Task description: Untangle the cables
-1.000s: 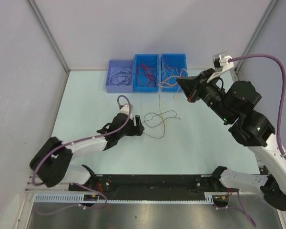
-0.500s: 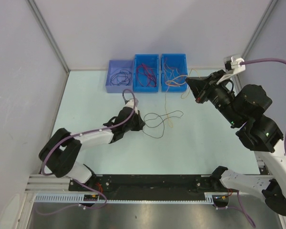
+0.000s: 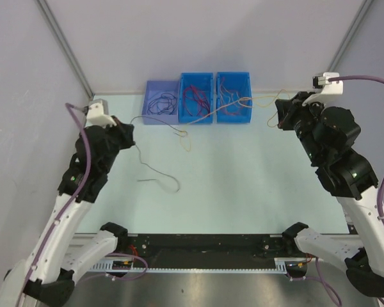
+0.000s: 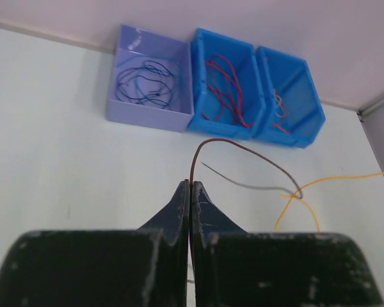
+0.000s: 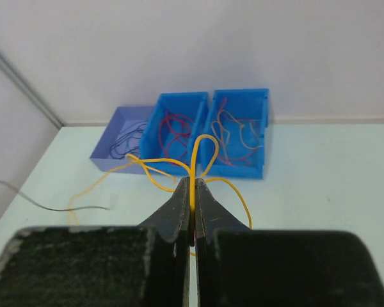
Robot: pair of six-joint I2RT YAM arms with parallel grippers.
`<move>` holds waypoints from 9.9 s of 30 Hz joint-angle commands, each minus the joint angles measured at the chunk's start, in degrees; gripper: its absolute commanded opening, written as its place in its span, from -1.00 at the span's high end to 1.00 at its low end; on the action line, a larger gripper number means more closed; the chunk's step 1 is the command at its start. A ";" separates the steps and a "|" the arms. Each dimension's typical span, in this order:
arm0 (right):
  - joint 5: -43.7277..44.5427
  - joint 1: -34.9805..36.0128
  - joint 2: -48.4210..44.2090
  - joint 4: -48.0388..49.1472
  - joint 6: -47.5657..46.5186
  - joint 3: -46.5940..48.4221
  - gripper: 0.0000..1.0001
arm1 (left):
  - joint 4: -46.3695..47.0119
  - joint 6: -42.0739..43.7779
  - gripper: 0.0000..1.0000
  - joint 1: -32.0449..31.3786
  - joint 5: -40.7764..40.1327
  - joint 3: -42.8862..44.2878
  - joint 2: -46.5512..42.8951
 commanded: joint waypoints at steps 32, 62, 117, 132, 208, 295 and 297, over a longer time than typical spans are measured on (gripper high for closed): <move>-12.56 -22.01 1.99 -1.73 9.95 -0.28 1.00 | -15.00 1.01 0.99 13.51 10.65 -15.77 -10.58; -22.68 -18.76 36.25 26.48 10.66 21.66 1.00 | -10.52 3.64 1.00 15.01 17.24 -18.06 -13.04; -30.39 -17.70 68.35 17.18 8.45 44.71 -0.98 | -10.52 3.47 0.99 15.80 16.53 -18.15 -12.78; -10.20 -26.49 45.86 11.01 13.21 3.44 -0.74 | -10.35 3.47 0.99 15.80 16.88 -18.24 -12.87; -17.92 -27.19 77.49 6.44 -1.03 30.92 -0.13 | -10.26 3.20 0.99 16.59 17.23 -18.32 -10.41; -15.91 -11.56 43.06 17.77 11.78 11.27 -0.38 | -9.91 3.29 0.99 17.03 18.47 -18.50 -11.72; -13.54 -10.06 35.24 20.85 13.98 -2.00 -0.37 | -9.99 3.29 1.00 17.03 18.55 -18.41 -11.72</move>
